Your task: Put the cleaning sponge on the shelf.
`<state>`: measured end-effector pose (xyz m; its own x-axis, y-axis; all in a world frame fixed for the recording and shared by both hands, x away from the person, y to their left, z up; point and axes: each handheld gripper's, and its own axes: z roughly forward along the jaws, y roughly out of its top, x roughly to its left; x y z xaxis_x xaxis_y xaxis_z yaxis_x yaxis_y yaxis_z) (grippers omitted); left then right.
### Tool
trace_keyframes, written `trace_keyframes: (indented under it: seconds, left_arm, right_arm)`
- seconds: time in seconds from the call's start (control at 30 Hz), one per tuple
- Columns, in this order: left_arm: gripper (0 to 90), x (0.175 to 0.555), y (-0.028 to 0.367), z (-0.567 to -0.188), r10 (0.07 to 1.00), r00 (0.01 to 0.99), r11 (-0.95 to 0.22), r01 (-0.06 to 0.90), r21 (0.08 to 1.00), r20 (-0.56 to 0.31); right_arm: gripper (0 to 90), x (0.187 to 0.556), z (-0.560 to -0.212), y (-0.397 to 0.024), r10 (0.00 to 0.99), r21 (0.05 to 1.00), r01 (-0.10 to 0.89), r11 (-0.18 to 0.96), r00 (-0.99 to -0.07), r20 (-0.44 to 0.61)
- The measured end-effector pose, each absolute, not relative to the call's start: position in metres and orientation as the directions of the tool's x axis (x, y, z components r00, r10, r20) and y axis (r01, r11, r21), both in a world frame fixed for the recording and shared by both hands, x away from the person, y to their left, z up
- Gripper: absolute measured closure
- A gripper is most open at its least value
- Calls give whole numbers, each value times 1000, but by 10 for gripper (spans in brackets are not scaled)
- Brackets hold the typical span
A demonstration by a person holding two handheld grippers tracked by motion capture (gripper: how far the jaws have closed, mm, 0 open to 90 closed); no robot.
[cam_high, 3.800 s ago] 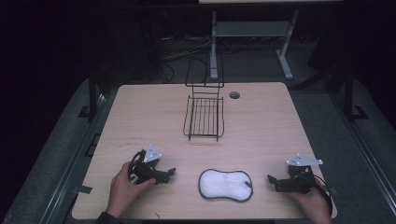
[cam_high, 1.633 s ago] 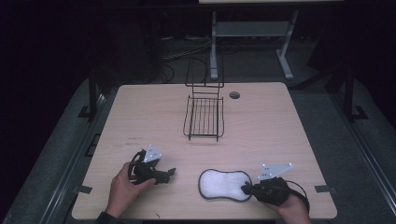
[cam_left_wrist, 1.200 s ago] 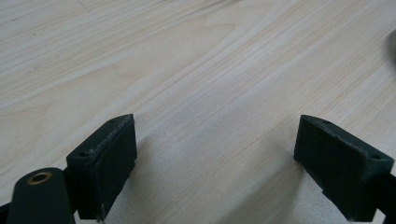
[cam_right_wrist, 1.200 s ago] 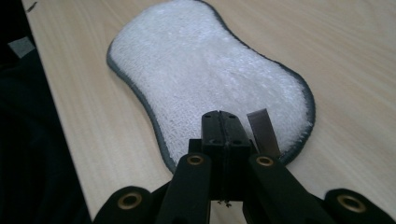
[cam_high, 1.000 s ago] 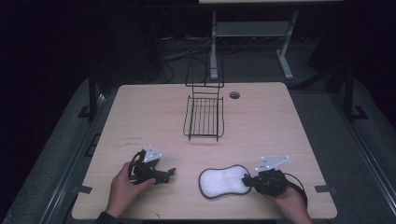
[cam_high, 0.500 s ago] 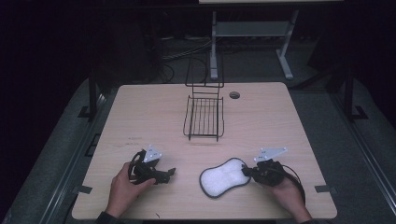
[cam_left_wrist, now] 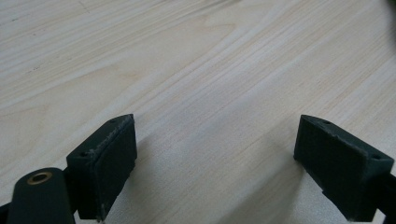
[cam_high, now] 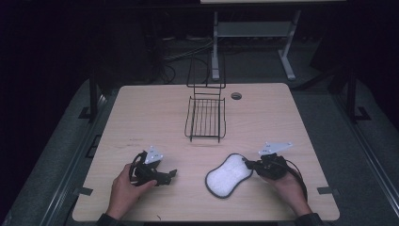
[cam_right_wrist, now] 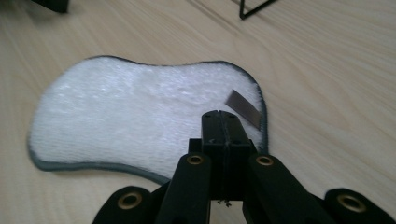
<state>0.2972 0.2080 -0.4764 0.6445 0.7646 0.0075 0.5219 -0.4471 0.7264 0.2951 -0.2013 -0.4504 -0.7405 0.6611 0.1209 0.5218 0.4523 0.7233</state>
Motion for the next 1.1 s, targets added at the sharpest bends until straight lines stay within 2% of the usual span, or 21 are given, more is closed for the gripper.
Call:
trace_keyframes:
  seconds: [0.4,0.5,0.8,1.1]
  left_arm:
    - [124,297,208,-476,765,645,-447,522,726,7]
    - [123,297,208,-476,764,645,-447,522,726,8]
    - [124,297,208,-476,764,645,-449,522,726,9]
    - [123,297,208,-476,763,646,-451,521,725,10]
  right_arm:
    - [899,265,-440,-174,579,746,487,454,-798,169]
    - [899,256,-437,-157,542,752,461,471,-824,165]
    - [898,253,-444,-122,482,731,424,534,-863,148]
    - [899,256,-453,-114,480,702,422,574,-868,129]
